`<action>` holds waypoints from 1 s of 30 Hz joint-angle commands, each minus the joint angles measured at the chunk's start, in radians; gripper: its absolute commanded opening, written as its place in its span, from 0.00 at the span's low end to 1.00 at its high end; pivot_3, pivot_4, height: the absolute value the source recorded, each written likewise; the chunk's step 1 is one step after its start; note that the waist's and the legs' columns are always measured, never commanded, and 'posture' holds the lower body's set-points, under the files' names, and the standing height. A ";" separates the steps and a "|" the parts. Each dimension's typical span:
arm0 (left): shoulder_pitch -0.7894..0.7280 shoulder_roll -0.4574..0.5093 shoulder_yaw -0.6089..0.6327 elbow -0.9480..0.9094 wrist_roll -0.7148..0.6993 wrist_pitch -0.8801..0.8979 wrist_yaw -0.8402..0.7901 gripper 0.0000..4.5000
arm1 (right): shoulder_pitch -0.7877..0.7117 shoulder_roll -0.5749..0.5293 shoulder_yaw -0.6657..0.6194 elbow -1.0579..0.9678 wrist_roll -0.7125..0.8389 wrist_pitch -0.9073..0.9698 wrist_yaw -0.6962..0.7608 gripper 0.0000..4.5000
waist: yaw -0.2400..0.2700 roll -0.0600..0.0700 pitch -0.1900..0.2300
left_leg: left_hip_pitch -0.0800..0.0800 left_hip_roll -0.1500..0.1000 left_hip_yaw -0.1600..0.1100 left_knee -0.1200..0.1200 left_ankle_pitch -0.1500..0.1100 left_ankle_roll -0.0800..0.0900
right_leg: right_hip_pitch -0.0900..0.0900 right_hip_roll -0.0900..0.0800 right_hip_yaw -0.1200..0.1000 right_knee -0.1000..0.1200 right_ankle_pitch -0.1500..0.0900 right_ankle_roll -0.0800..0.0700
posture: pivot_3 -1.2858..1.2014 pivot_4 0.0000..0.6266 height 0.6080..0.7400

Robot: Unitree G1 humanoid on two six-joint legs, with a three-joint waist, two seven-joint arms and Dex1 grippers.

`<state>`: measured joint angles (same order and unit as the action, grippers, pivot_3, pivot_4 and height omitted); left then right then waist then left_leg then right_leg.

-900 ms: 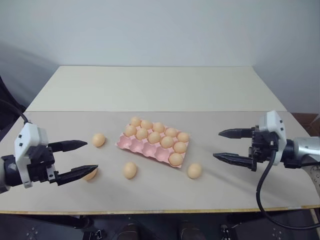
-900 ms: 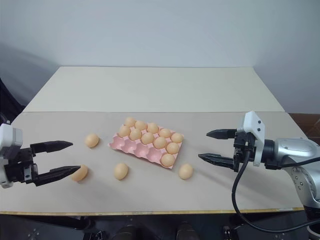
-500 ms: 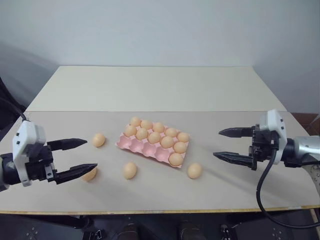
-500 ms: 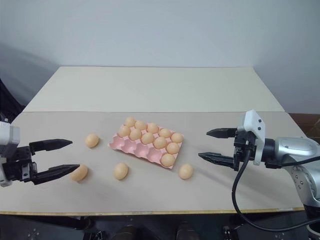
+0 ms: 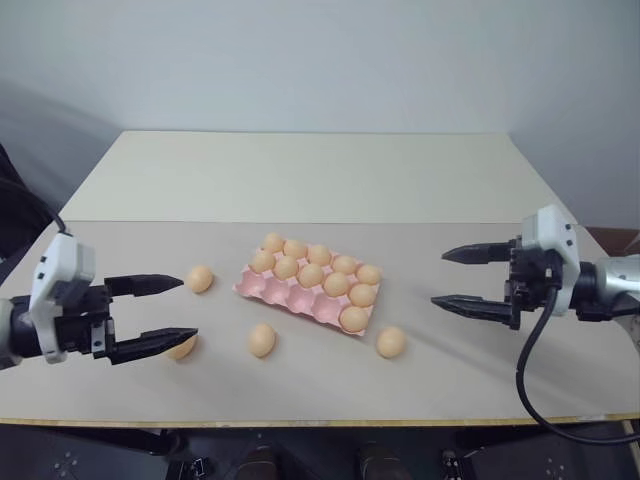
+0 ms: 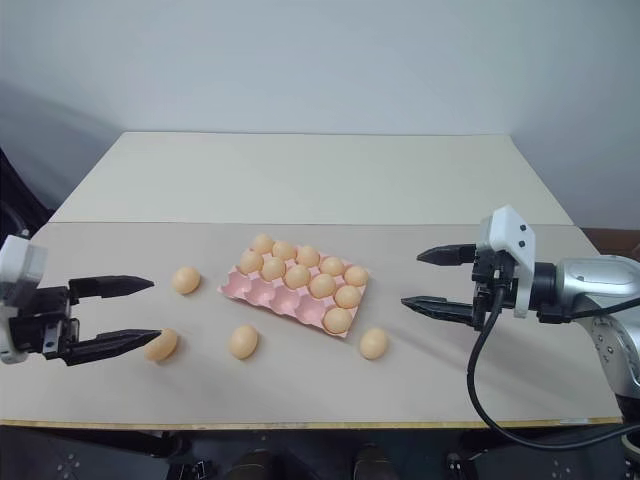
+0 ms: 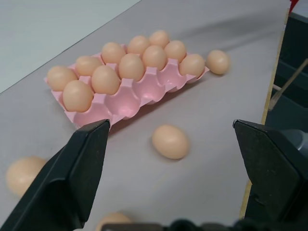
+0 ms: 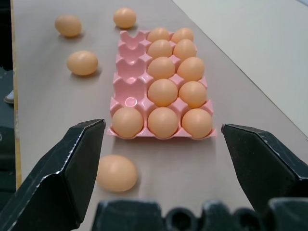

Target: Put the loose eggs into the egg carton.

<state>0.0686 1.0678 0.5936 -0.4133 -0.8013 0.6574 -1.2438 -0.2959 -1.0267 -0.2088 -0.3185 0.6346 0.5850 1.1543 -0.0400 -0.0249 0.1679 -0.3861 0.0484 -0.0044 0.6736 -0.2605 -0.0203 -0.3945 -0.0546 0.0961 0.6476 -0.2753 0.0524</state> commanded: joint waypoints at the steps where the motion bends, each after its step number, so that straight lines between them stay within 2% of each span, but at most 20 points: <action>1: -0.056 0.028 -0.064 0.010 -0.003 -0.028 -0.047 0.99 | 0.030 -0.021 0.054 -0.041 -0.086 -0.077 0.019 1.00 | -0.001 0.000 0.000 | 0.000 0.000 0.000 0.000 0.000 0.000 | 0.000 0.000 0.000 0.000 0.000 0.000 | 0.52 0.24 1.00; 11: -0.209 0.028 -0.250 0.042 0.016 -0.063 -0.130 0.99 | 0.045 0.066 0.325 0.005 -0.425 -0.381 -0.022 1.00 | -0.005 0.000 0.000 | -0.002 0.000 0.000 0.000 0.000 0.000 | -0.002 0.001 0.000 0.001 0.000 0.000 | 0.52 0.24 1.00; 24: -0.197 0.008 -0.257 0.019 0.011 -0.060 -0.122 0.99 | -0.026 0.210 0.444 0.105 -0.506 -0.412 -0.025 1.00 | -0.002 0.000 0.000 | -0.003 0.000 0.000 0.000 0.000 0.000 | -0.003 0.000 0.000 0.001 0.000 0.000 | 0.52 0.24 1.00; 27: -0.182 0.011 -0.243 0.010 0.005 -0.053 -0.117 1.00 | -0.031 0.223 0.462 0.139 -0.534 -0.419 -0.027 0.88 | -0.003 0.000 0.000 | -0.003 0.000 0.000 0.000 0.000 0.000 | -0.003 0.001 0.000 0.002 0.000 0.000 | 0.52 0.24 1.00; 30: -0.164 0.017 -0.227 0.003 0.003 -0.050 -0.117 1.00 | -0.027 0.228 0.467 0.158 -0.544 -0.425 -0.024 0.65 | -0.002 0.000 0.000 | -0.003 0.000 0.000 0.001 0.000 0.000 | -0.003 0.000 0.000 0.002 0.000 0.000 | 0.52 0.24 1.00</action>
<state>-0.0972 1.0733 0.3300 -0.3827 -0.7847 0.6132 -1.3620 -0.3134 -0.7978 0.2642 -0.1565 0.0979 0.1794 1.1297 -0.0422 -0.0249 0.1678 -0.3887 0.0483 -0.0045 0.6742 -0.2605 -0.0203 -0.3976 -0.0541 0.0962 0.6491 -0.2751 0.0523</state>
